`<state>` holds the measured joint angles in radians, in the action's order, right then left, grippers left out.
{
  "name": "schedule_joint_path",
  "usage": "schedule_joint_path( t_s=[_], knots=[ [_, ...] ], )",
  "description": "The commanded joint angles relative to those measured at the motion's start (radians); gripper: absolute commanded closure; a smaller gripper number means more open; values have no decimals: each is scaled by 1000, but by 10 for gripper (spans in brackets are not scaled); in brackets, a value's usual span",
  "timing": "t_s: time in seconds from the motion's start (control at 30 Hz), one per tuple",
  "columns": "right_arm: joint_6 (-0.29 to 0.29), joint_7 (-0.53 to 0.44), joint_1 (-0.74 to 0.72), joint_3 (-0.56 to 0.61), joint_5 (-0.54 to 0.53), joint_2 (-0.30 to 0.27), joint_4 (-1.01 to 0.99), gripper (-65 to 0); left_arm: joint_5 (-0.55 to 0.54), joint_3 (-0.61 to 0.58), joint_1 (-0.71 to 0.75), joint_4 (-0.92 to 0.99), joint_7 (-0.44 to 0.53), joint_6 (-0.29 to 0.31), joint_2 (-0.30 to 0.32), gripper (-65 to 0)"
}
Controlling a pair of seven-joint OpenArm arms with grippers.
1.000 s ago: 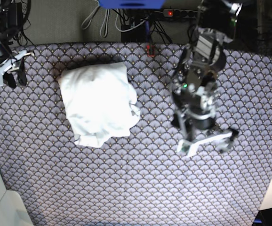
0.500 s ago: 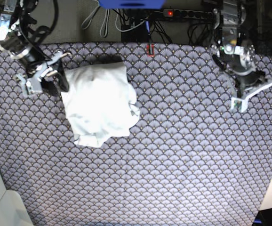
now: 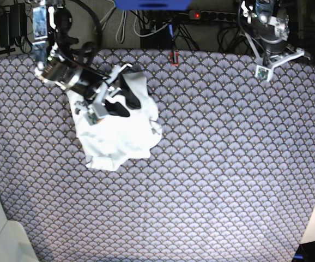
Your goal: Fold the T-shirt properly
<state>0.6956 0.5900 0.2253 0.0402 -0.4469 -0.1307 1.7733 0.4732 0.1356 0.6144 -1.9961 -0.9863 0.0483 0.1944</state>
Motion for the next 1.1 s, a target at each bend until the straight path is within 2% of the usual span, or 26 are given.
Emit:
schedule_joint_path(
  t_s=[0.0,0.33,0.5,0.63,0.7,0.8,0.93,1.07],
  knots=[
    [3,-26,-28,3,-14,-4,-16,-195,-6,5,15,-15,11,-6,6,-1],
    [3,-38,-146,10,-14,-4,-346,-195,-127,5,92,-10,13,-8,7,-1],
    [3,-83,-126,8,-14,-4,-376,-195,-158,5,104,-9,14,-8,14,-1],
    [3,-100,-73,3,-14,-11,-234,-194,-207,5,115,-9,45,-8,17,-1],
    [3,-100,-36,-3,-14,-33,-135,-180,-227,5,140,-10,82,-8,17,-1],
    [3,-98,47,-43,-14,-40,15,-117,-279,5,169,-7,139,-8,17,-1],
    [3,-98,167,-125,-14,-70,144,0,-365,5,189,-7,154,-8,20,-1],
    [3,-104,297,-227,-14,-94,173,0,-479,-1,198,11,154,-8,52,-1]
  ],
)
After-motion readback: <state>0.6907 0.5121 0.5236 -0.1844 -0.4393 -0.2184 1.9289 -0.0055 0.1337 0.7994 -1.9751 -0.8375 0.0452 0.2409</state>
